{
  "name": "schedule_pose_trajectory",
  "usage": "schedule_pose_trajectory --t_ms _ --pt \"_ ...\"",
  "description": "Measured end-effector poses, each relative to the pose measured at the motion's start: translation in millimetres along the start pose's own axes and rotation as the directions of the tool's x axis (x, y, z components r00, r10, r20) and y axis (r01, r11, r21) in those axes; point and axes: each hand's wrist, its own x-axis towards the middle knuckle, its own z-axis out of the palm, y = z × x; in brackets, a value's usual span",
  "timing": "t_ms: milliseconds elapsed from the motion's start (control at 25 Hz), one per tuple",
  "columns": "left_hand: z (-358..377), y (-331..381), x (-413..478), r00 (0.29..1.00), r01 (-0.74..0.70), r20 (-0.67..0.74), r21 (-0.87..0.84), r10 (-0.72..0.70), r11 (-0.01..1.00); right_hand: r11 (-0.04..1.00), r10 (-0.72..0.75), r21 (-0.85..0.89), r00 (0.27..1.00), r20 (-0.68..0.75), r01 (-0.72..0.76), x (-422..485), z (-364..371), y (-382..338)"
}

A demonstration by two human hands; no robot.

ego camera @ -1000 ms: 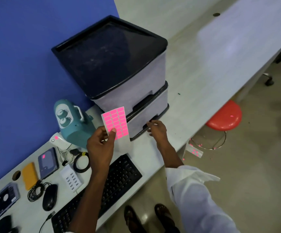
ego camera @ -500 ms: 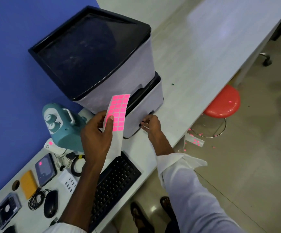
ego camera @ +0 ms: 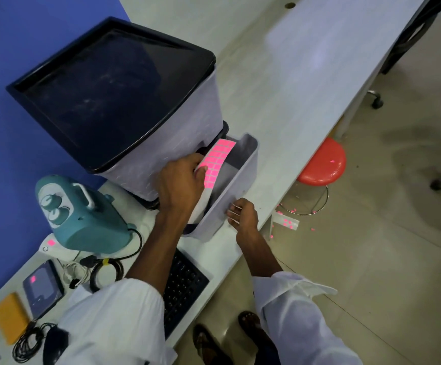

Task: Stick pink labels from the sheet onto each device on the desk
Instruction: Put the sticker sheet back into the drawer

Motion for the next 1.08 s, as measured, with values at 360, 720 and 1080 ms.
schedule_pose_trajectory --t_ms 360,720,1080 --pt "81 -31 1 0.924 0.152 0.360 -0.034 -0.130 0.988 0.998 -0.049 -0.039 0.999 -0.022 0.048 2 1 5" --pt "29 -52 -60 0.989 -0.100 -0.121 -0.169 0.080 0.981 0.903 -0.428 -0.061 0.878 -0.213 0.425 -49 41 50" --pt "13 -69 -78 0.996 0.092 -0.010 -0.147 -0.094 0.985 0.879 -0.436 -0.198 0.899 0.030 0.433 -57 75 51"
